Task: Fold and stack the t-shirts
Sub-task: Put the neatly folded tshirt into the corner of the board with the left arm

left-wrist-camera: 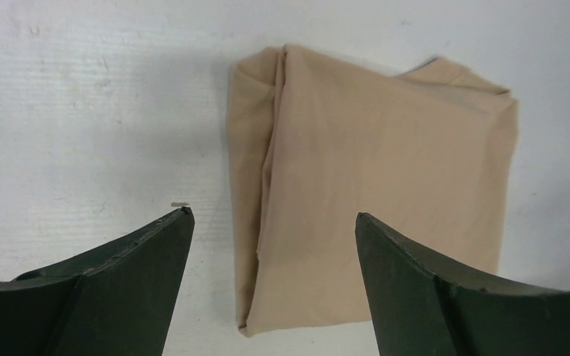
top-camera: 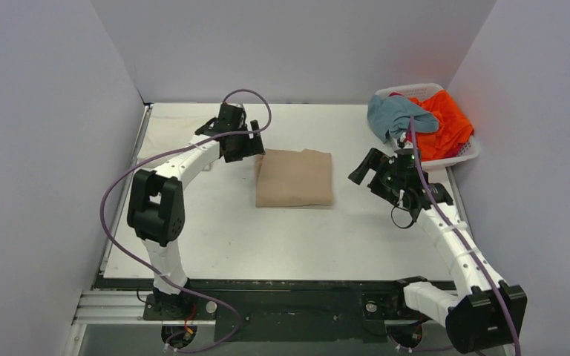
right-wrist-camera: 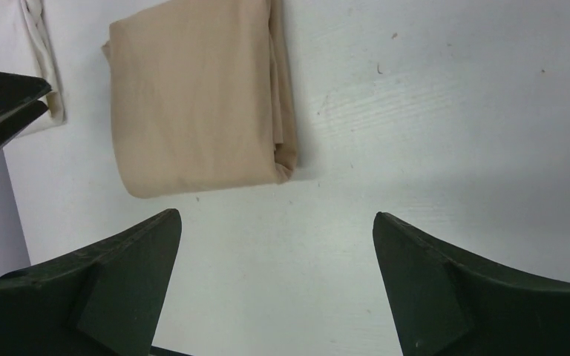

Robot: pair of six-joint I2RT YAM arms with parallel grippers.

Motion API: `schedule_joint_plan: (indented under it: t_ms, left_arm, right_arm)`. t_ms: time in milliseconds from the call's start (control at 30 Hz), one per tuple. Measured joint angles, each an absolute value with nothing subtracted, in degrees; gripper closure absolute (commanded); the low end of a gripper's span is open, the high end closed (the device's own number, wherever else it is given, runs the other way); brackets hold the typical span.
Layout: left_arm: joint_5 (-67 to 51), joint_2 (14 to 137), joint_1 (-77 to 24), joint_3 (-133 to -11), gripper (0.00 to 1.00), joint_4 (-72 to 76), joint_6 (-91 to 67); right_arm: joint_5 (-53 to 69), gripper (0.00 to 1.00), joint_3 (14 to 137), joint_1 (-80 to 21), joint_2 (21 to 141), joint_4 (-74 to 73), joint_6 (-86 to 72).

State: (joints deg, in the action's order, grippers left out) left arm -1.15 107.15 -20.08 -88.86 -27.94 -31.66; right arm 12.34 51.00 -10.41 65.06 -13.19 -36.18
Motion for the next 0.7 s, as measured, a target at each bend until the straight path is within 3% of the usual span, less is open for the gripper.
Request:
schedule_joint_plan:
  t_ms: [300, 500, 600, 667, 700]
  left_arm:
    - [-4.6, 116.5, -20.1, -85.7, 0.09, -27.9, -31.0]
    - [-8.2, 117.2, -20.3, -83.5, 0.1, -24.9, -32.9]
    - [-9.7, 117.4, -20.6, -83.1, 0.18, -23.0, -34.2]
    - [-10.5, 117.9, -21.1, -83.0, 0.29, -21.7, -35.0]
    - [-10.5, 118.1, -21.5, -83.0, 0.39, -21.1, -35.4]
  right_arm:
    - [7.7, 0.03, 46.0, -10.4, 48.1, -21.3, -34.6]
    - [4.8, 0.03, 43.4, -10.4, 45.8, -25.3, -34.0]
    - [3.9, 0.03, 42.8, -10.4, 45.8, -26.6, -33.7]
    - [3.3, 0.03, 42.5, -10.4, 45.8, -27.1, -33.5]
    - [3.1, 0.03, 42.5, -10.4, 45.8, -27.3, -33.3]
